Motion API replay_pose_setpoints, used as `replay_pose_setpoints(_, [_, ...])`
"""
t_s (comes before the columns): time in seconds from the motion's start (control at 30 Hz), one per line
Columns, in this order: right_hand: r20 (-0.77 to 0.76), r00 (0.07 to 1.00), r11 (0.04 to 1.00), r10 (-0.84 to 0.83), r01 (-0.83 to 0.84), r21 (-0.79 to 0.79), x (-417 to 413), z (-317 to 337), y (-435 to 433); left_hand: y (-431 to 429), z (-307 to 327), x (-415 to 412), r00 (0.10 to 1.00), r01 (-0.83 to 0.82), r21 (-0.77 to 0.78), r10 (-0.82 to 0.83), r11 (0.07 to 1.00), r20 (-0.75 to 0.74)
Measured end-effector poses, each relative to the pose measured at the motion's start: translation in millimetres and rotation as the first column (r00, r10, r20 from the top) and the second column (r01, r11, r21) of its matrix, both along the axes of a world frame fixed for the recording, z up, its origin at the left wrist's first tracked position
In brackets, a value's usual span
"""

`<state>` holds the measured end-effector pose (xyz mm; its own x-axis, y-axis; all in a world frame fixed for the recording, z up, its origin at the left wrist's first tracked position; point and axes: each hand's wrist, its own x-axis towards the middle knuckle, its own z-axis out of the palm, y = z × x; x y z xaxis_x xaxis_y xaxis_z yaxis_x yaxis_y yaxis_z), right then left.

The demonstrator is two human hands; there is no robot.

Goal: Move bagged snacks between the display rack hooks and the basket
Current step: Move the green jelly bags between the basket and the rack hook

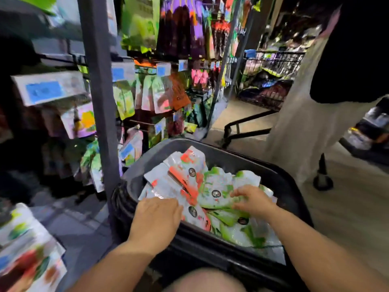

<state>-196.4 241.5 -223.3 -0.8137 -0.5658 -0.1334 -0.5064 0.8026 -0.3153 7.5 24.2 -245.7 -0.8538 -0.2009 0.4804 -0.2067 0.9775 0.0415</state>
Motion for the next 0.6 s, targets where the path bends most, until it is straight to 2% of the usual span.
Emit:
replay_pose_setpoints(0.07, [-0.044,0.999,0.998,0.021,-0.018,0.066,-3.7,-8.7,0.1,1.3,0.2,-1.3,1.0,0.008,-0.041,-0.009,0.999,-0.001])
replay_pose_setpoints(0.27, [-0.16,0.979,0.966,0.13,-0.089,0.242,-7.6,-20.8,-13.8,1.3,-1.2,-4.0,1.0,-0.006,-0.038,0.005,0.999,-0.02])
replay_pose_setpoints(0.6, [-0.181,0.977,0.969,0.11,-0.065,0.237,-9.0,-28.1,-14.2,1.4,-2.8,-3.3,0.999,-0.019,-0.018,0.019,1.0,0.027])
